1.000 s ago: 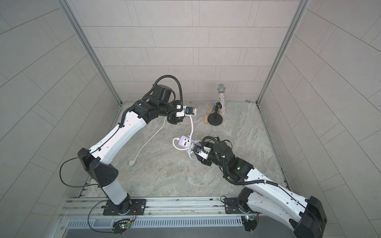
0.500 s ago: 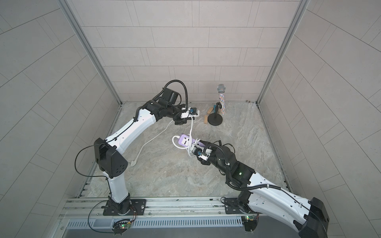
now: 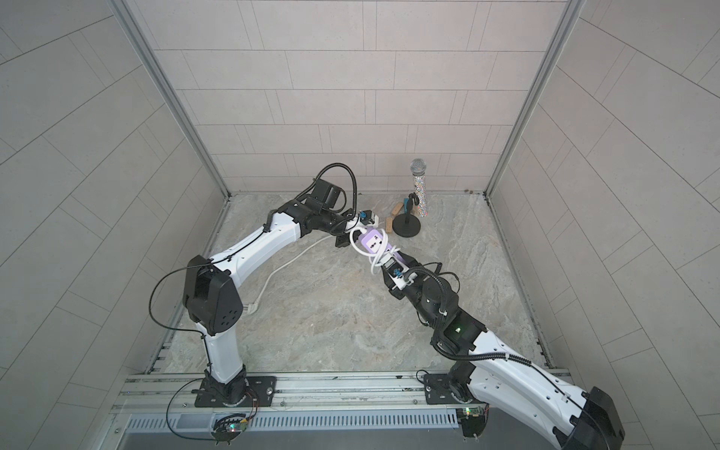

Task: Wrap the cord around the power strip
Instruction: Wrap the power cord around the power strip.

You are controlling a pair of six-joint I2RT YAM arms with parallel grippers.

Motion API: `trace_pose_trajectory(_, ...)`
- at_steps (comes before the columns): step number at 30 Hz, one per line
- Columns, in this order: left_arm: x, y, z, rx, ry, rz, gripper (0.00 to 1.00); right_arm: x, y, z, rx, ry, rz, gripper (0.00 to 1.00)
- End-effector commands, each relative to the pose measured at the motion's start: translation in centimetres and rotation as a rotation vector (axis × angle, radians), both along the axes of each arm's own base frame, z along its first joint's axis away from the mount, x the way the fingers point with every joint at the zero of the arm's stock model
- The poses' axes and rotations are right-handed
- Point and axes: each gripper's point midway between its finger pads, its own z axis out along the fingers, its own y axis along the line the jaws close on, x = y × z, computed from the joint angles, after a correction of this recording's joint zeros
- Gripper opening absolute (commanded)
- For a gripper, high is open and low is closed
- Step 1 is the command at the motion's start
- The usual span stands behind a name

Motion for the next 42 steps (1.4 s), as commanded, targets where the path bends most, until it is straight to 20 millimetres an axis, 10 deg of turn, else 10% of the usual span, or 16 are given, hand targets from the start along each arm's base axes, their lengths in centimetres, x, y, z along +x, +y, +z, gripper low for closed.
trace_pose_trajectory(1,0.4,1.5,-1.7,0.012,0.065,0.058,0.0,-1.1,-4.3,11.0,0.452,-0.26,-0.06,0.0)
trace_pose_trajectory(23,-6.5,-0.2,1.5,-0.301,0.219,-0.008,0.05,2.8,-8.0,12.9,0.518,-0.148,-0.288,0.0)
trace_pose_trajectory(42,-11.7,-1.1,1.9,-0.227,0.208,-0.175,0.16,4.1,-6.3,12.1,0.473,-0.099,-0.152,0.0)
